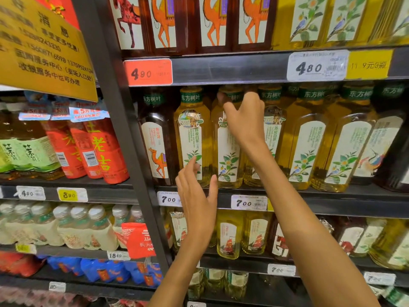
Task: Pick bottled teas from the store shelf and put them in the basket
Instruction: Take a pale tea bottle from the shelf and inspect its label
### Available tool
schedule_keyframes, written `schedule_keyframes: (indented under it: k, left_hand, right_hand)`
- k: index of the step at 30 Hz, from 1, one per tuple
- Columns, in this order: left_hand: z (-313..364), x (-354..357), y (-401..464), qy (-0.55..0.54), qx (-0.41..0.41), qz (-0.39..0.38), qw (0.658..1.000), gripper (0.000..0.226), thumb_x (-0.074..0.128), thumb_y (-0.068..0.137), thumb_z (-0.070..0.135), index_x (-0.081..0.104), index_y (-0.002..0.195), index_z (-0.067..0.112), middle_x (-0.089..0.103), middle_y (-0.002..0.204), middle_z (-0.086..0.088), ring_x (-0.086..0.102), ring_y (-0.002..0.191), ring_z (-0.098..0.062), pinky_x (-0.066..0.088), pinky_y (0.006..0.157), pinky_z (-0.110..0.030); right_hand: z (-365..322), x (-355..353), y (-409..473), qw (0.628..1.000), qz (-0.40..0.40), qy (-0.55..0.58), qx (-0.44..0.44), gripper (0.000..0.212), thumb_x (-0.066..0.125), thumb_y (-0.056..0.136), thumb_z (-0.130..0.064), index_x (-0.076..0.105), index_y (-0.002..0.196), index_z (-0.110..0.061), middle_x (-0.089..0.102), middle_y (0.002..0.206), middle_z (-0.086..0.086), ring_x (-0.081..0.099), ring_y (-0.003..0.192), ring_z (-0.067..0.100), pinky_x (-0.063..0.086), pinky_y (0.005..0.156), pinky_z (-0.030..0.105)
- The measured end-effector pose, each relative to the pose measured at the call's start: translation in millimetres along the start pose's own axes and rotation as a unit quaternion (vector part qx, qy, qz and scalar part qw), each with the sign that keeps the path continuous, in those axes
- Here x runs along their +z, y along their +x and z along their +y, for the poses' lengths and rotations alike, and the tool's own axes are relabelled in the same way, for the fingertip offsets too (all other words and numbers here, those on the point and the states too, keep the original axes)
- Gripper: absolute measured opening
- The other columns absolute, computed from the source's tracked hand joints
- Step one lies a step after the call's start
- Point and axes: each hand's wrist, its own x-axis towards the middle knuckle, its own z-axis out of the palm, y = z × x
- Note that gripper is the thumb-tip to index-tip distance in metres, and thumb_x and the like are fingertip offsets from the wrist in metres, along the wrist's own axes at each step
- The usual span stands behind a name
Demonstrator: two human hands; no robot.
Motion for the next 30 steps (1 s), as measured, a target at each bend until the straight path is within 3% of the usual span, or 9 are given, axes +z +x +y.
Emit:
schedule_keyframes:
  k: [5, 9, 11, 13, 17, 22, 26, 28, 30]
  left_hand:
    - [-3, -11, 0, -0.042, -0.003, -0.137, 0.990, 0.059, 0.064, 0.085, 0.043, 0.040, 0.136, 0.025, 0.045, 0.124, 0.009, 0.038, 0.118, -0.002, 0.035, 0.101, -0.023]
    - [1, -17, -8, -0.120, -0.080, -0.182, 0.973, 0.080, 0.064, 0.070, 0.069, 0.033, 0.137, 0.035, 0.043, 0.132, 0.016, 0.044, 0.120, 0.004, 0.038, 0.096, -0.014]
    - [1, -20, -13, -0.185, -0.123, -0.219, 0.950, 0.084, 0.065, 0.068, 0.063, 0.034, 0.139, 0.032, 0.056, 0.128, 0.017, 0.054, 0.116, 0.000, 0.047, 0.095, -0.023]
    - [3, -26, -16, -0.242, -0.136, -0.237, 0.931, 0.079, 0.068, 0.067, 0.056, 0.040, 0.137, 0.029, 0.065, 0.117, 0.019, 0.061, 0.108, 0.000, 0.051, 0.086, -0.018]
    - [7, -45, -22, -0.314, -0.153, -0.246, 0.904, 0.062, 0.071, 0.069, 0.047, 0.053, 0.126, 0.030, 0.070, 0.113, 0.012, 0.066, 0.103, -0.008, 0.053, 0.079, -0.018]
    - [7, -66, -47, -0.402, -0.265, -0.298, 0.824, 0.070, 0.080, 0.049, 0.068, 0.066, 0.112, 0.041, 0.070, 0.115, 0.003, 0.067, 0.106, -0.018, 0.055, 0.083, -0.035]
    - [5, -73, -62, -0.508, -0.335, -0.301, 0.734, 0.073, 0.088, 0.043, 0.061, 0.075, 0.105, 0.025, 0.074, 0.105, -0.007, 0.072, 0.093, -0.021, 0.058, 0.067, -0.033]
    - [8, -74, -61, -0.529, -0.328, -0.314, 0.717, 0.066, 0.088, 0.050, 0.057, 0.075, 0.105, 0.023, 0.073, 0.106, -0.011, 0.070, 0.099, -0.026, 0.058, 0.075, -0.040]
    - [11, -73, -58, -0.543, -0.347, -0.314, 0.697, 0.079, 0.088, 0.054, 0.050, 0.066, 0.120, 0.011, 0.061, 0.123, -0.028, 0.056, 0.116, -0.044, 0.046, 0.095, -0.060]
  right_hand:
    - [-3, -7, -9, 0.999, -0.004, 0.027, -0.038, 0.038, 0.061, 0.092, -0.033, 0.036, 0.068, -0.017, 0.034, 0.068, -0.007, 0.033, 0.060, 0.004, 0.030, 0.056, 0.022]
    - [-10, -19, -16, 0.996, -0.016, 0.083, -0.028, 0.031, 0.059, 0.093, -0.033, 0.054, 0.088, -0.003, 0.048, 0.075, -0.009, 0.049, 0.070, -0.011, 0.041, 0.060, 0.009]
    - [-13, -26, -19, 0.989, -0.043, 0.140, 0.011, 0.020, 0.060, 0.093, -0.031, 0.058, 0.092, -0.012, 0.062, 0.083, -0.005, 0.062, 0.080, -0.002, 0.050, 0.066, 0.016]
    - [-13, -33, -24, 0.977, -0.067, 0.195, 0.049, 0.011, 0.061, 0.093, -0.027, 0.058, 0.096, -0.016, 0.069, 0.091, 0.002, 0.069, 0.082, 0.013, 0.055, 0.066, 0.024]
    - [-12, -44, -35, 0.951, -0.091, 0.276, 0.101, 0.031, 0.065, 0.090, -0.023, 0.057, 0.115, -0.005, 0.070, 0.100, 0.011, 0.070, 0.075, 0.012, 0.052, 0.060, 0.019]
    - [-3, -56, -40, 0.883, -0.217, 0.380, 0.168, 0.020, 0.061, 0.091, -0.026, 0.060, 0.109, -0.017, 0.071, 0.082, -0.001, 0.069, 0.074, 0.010, 0.055, 0.065, 0.024]
    - [3, -56, -48, 0.826, -0.291, 0.434, 0.211, 0.030, 0.061, 0.086, -0.035, 0.067, 0.108, -0.015, 0.071, 0.104, 0.013, 0.066, 0.102, 0.027, 0.052, 0.094, 0.043]
    - [1, -53, -51, 0.811, -0.300, 0.450, 0.224, 0.028, 0.061, 0.084, -0.036, 0.076, 0.093, -0.014, 0.072, 0.097, 0.011, 0.064, 0.101, 0.028, 0.047, 0.100, 0.047]
    - [-2, -54, -54, 0.822, -0.279, 0.447, 0.217, 0.025, 0.062, 0.085, -0.035, 0.077, 0.086, -0.014, 0.073, 0.092, 0.009, 0.067, 0.092, 0.023, 0.051, 0.094, 0.044]
